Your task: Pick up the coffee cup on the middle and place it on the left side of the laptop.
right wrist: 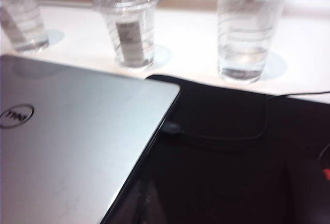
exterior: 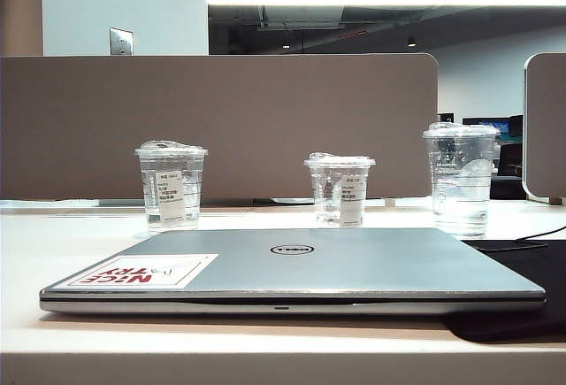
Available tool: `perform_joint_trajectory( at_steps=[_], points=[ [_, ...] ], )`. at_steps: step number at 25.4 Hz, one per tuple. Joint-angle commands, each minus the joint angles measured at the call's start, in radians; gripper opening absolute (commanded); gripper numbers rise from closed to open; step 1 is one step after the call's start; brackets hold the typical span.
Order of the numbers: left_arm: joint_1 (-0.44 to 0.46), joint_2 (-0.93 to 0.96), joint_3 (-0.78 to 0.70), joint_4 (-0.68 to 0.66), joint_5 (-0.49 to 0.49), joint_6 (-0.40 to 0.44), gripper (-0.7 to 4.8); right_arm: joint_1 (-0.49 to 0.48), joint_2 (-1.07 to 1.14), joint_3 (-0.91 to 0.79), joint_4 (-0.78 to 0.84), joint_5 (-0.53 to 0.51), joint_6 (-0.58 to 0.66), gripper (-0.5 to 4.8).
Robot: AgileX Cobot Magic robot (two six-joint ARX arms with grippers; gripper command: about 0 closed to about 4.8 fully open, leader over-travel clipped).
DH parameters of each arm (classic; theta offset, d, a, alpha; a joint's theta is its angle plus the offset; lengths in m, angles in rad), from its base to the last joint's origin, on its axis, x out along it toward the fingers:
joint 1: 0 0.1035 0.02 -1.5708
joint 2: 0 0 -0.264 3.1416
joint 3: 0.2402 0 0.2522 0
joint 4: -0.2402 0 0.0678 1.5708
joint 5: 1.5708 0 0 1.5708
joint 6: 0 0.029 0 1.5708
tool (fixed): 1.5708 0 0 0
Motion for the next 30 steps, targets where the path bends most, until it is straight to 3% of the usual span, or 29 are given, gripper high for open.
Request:
perform_joint_trajectory(
  at_steps=[1,4,8,11,18,21,23,24,27,28,29,30],
  points=[
    [-0.071,0.254,0.178,0.04,0.042,0.158,-0.05,0.03,0.035,-0.004,0.018,0.004,0.003,-0.05],
    [-0.158,0.562,0.306,0.129,0.092,0.282,-0.05,0.043,0.044,-0.004,0.017,0.003,0.003,-0.05],
    [-0.228,0.906,0.432,0.257,0.201,0.312,-0.04,0.038,0.043,-0.004,0.018,0.004,0.003,-0.05],
    [-0.251,1.077,0.508,0.311,0.209,0.314,0.04,0.037,0.043,-0.004,0.018,0.004,0.003,-0.05],
    [-0.285,1.361,0.64,0.4,0.243,0.315,0.79,0.036,0.043,-0.004,0.018,-0.003,0.003,-0.05],
    [-0.313,1.499,0.698,0.496,0.241,0.37,0.94,0.036,0.043,-0.004,0.018,0.004,0.003,-0.05],
    [-0.325,1.55,0.713,0.537,0.24,0.407,1.33,0.037,0.043,-0.004,0.018,-0.003,0.003,-0.05],
    [-0.34,1.6,0.727,0.569,0.24,0.423,1.82,0.036,0.043,-0.004,0.018,-0.002,0.003,-0.05],
    [-0.374,1.688,0.758,0.607,0.176,0.426,1.95,0.036,0.043,-0.004,0.018,-0.002,0.003,-0.05],
    [-0.384,1.711,0.771,0.609,0.154,0.439,2.22,0.036,0.043,-0.004,0.018,-0.002,0.003,-0.05],
    [-0.397,1.748,0.797,0.61,0.131,0.446,3.04,0.036,0.043,-0.004,0.018,-0.001,0.003,-0.05],
    [-0.404,1.769,0.816,0.608,0.113,0.446,3.53,0.036,0.043,-0.004,0.018,-0.002,0.003,-0.05]
  ],
)
